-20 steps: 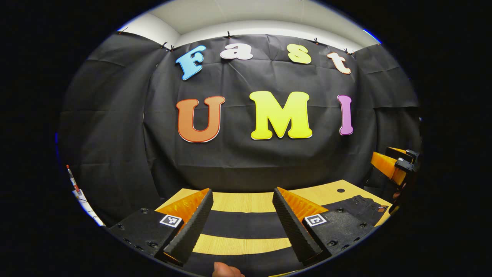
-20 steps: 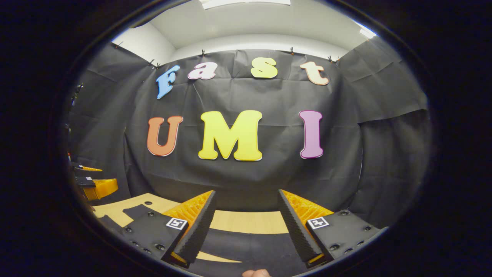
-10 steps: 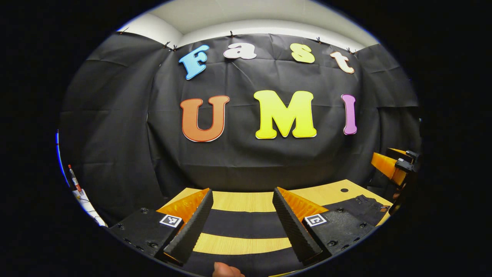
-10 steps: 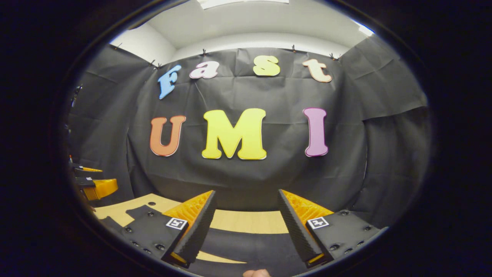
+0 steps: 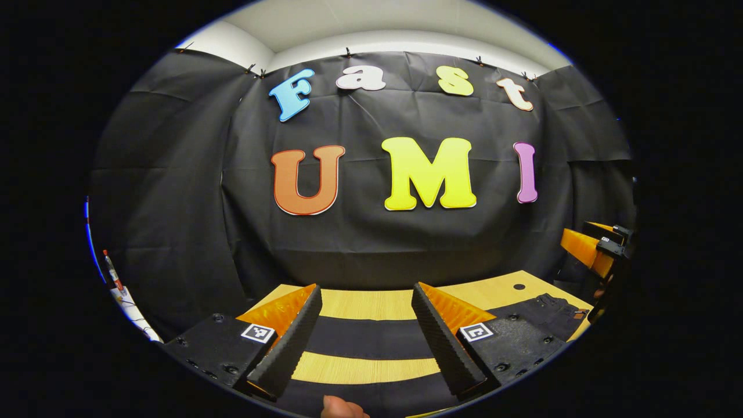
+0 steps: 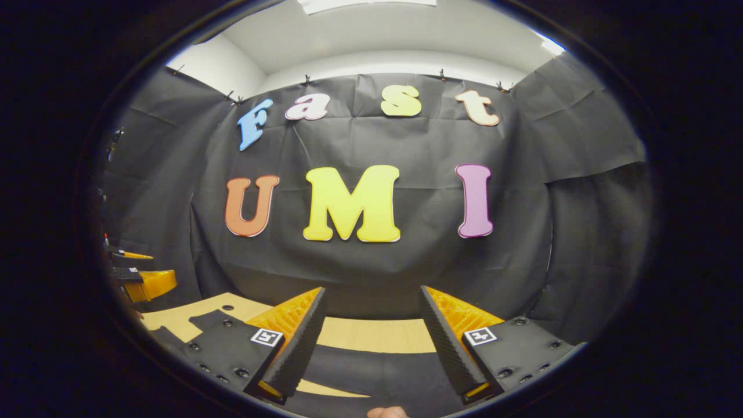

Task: Grasp the waist and the cuffs of the jeans and fold them to make the two legs overlap; first hold the waist and fold one-third of the jeans toward the cuffs, then hold the cuffs and fold the remaining one-third in the same direction to finish folding.

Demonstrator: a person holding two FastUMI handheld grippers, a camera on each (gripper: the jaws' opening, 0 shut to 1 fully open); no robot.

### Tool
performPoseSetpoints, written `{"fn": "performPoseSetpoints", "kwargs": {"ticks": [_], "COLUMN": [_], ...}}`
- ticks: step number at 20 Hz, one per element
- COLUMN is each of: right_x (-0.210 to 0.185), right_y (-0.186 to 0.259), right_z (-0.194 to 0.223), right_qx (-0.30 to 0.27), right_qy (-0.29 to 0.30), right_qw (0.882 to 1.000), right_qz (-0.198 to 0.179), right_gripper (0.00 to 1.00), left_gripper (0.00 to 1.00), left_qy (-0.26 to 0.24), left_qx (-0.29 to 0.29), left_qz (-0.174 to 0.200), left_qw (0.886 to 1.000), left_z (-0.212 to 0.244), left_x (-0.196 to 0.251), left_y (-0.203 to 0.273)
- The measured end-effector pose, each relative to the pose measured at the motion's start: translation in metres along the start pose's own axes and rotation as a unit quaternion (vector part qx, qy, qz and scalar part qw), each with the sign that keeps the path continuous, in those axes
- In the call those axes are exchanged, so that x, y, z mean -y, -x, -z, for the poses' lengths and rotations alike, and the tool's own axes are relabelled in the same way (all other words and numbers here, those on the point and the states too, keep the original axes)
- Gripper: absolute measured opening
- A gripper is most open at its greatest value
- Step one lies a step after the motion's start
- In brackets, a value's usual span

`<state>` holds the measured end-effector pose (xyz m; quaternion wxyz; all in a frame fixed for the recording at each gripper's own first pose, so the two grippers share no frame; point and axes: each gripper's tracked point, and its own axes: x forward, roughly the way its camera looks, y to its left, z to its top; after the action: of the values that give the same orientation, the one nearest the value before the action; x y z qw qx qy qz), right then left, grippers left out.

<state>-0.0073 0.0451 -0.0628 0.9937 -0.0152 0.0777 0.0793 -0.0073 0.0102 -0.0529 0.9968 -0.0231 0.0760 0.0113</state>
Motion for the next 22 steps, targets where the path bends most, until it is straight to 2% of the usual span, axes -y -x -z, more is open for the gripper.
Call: {"fn": "performPoseSetpoints", "kwargs": {"ticks": [9,12,14,15,16,17,18,19,20,22], "right_x": [-0.008,-0.015,-0.013,-0.002,0.011,0.025,0.039,0.055,0.066,0.084], "right_y": [-0.002,-0.002,0.003,0.008,0.012,0.017,0.021,0.025,0.029,0.034], "right_z": [0.004,0.01,0.039,0.058,0.078,0.093,0.107,0.124,0.136,0.161], "right_qx": [-0.005,-0.013,-0.063,-0.098,-0.131,-0.155,-0.172,-0.197,-0.217,-0.26], "right_qy": [0.001,0.004,-0.005,-0.01,-0.016,-0.02,-0.022,-0.024,-0.033,-0.064], "right_qw": [1.0,1.0,0.997,0.995,0.991,0.988,0.985,0.98,0.975,0.962], "right_qz": [-0.009,-0.023,-0.038,-0.033,-0.024,-0.01,0.006,0.024,0.034,0.06], "right_gripper": [0.97,0.97,0.95,0.95,0.95,0.95,0.98,0.97,0.98,0.95], "left_gripper": [1.0,1.0,1.0,0.99,0.99,1.0,1.0,0.98,1.0,0.99], "left_qy": [-0.002,-0.001,0.045,0.102,0.157,0.213,0.265,0.34,0.402,0.519], "left_qx": [-0.003,-0.016,-0.065,-0.118,-0.166,-0.214,-0.254,-0.3,-0.322,-0.333], "left_qz": [-0.01,-0.006,0.002,-0.011,-0.034,-0.069,-0.106,-0.156,-0.19,-0.236], "left_qw": [1.0,1.0,0.997,0.988,0.973,0.951,0.924,0.877,0.836,0.751], "left_z": [0.005,0.011,0.04,0.071,0.101,0.138,0.168,0.206,0.228,0.255], "left_x": [-0.007,-0.011,-0.018,-0.032,-0.045,-0.062,-0.08,-0.101,-0.112,-0.12], "left_y": [0.009,0.015,0.029,0.047,0.067,0.087,0.108,0.134,0.148,0.16]}}
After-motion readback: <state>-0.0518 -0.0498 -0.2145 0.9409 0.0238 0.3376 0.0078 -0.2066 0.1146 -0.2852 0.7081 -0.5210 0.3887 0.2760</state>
